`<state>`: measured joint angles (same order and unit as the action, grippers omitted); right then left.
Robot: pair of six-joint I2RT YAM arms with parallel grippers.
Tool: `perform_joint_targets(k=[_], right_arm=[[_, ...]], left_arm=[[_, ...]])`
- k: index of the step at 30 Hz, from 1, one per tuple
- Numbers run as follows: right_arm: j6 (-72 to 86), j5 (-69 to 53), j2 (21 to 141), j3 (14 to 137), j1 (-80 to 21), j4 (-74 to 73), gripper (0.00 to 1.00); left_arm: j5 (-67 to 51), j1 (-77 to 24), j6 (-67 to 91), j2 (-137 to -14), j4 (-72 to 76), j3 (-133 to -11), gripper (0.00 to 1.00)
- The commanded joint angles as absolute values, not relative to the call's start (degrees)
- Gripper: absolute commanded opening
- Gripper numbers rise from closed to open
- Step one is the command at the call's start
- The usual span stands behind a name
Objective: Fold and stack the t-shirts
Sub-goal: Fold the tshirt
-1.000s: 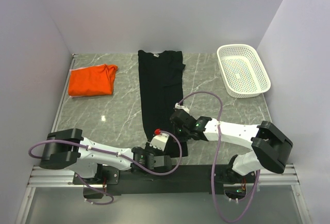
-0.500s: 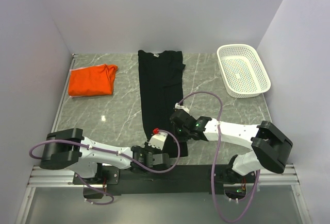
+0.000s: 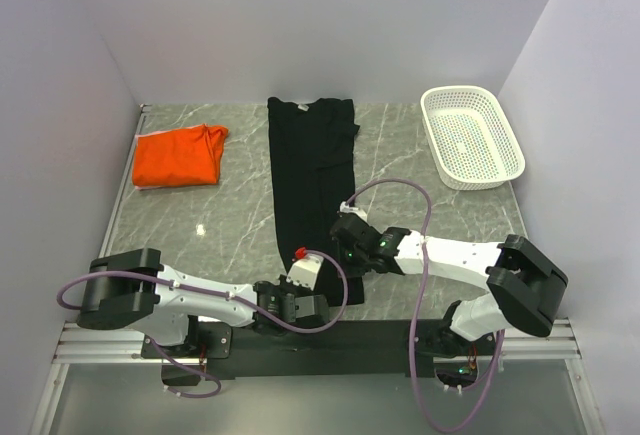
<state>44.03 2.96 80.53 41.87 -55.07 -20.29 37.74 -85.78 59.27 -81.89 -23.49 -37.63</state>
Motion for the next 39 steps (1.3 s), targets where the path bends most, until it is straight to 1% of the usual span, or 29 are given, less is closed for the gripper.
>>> perform_joint_targets(k=[1, 7, 14, 22, 31, 39], right_arm=[[43.95, 3.34, 79.63, 41.66, -54.84, -19.42, 0.0], [43.77, 3.25, 79.19, 42.27, -54.84, -20.13, 0.0], [43.59, 3.34, 78.22, 43.15, -54.93, -21.53, 0.0], [44.03, 2.72, 77.7, 43.94, -56.42, -23.73, 0.0], [44.65, 2.11, 76.11, 45.44, -58.27, -25.93, 0.0], [44.82, 1.41, 79.36, 44.65, -58.62, -24.7, 0.0]], left_arm=[[37.79, -85.61, 59.76, -81.21, -23.99, -37.88, 0.01], [40.07, -85.96, 63.19, -77.35, -27.85, -37.79, 0.01], [38.24, -85.96, 64.33, -71.28, -28.04, -35.95, 0.01], [35.16, -87.1, 66.62, -73.3, -30.67, -36.38, 0.0], [34.89, -89.65, 71.28, -74.09, -35.85, -38.23, 0.0], [33.58, -90.17, 72.16, -73.47, -36.56, -38.14, 0.01]])
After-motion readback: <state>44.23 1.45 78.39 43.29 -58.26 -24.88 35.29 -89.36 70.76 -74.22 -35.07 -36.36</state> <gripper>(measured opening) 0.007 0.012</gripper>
